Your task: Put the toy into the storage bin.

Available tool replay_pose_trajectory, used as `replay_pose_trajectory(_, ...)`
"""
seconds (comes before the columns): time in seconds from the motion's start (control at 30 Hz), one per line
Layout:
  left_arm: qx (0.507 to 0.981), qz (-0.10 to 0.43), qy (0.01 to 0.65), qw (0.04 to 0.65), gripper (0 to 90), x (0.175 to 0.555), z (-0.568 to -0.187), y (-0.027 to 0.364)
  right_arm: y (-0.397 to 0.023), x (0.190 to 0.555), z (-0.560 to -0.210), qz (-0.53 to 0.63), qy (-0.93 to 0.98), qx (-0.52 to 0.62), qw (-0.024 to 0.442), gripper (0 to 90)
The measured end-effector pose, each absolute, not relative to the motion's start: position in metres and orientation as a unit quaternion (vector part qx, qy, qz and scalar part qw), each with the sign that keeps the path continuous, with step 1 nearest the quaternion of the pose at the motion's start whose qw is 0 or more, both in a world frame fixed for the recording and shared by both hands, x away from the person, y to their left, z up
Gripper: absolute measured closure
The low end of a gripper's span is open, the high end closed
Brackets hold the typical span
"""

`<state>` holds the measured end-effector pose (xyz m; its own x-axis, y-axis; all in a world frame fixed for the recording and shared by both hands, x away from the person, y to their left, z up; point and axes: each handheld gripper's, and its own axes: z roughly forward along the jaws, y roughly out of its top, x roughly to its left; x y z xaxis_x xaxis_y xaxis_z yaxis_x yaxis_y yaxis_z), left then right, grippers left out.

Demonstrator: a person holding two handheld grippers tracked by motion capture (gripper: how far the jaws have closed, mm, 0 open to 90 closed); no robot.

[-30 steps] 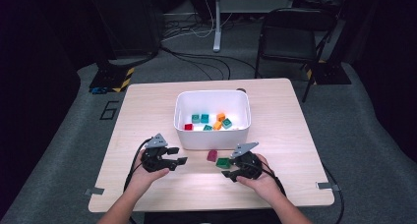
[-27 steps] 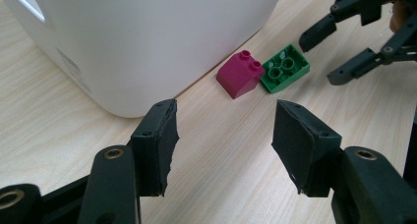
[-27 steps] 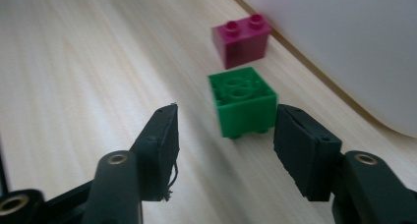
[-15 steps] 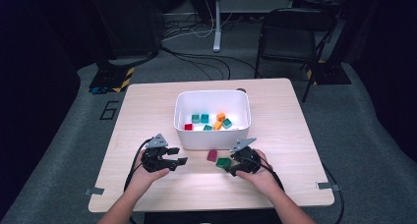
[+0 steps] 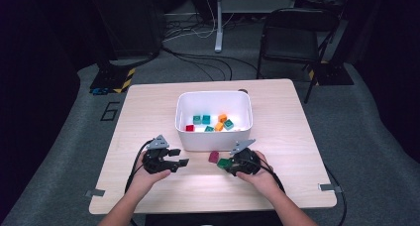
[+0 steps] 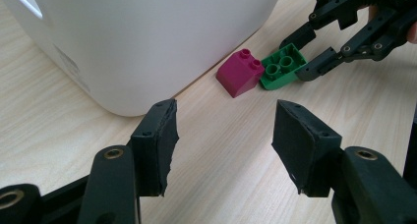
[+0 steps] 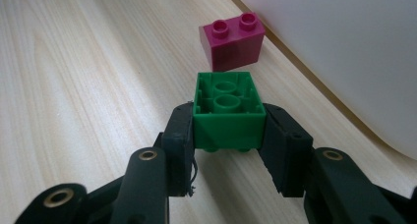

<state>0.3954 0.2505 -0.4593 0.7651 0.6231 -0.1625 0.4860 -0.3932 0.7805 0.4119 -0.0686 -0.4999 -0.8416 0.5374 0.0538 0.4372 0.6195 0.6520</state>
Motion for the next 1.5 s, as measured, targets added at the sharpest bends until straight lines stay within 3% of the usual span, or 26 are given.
replay_pose_trajectory(0.8, 0.833, 0.078, 0.333, 0.435, 42.4, 0.396, -0.460, 0.250, -0.066, 0.391, -0.444, 0.352, 0.903, 0.239, 0.059, 58.1)
replay_pose_trajectory(1.5, 0.832, 0.077, 0.333, 0.438, 42.3, 0.396, -0.459, 0.251, -0.059, 0.400, -0.376, 0.365, 0.904, 0.215, 0.055, 58.2)
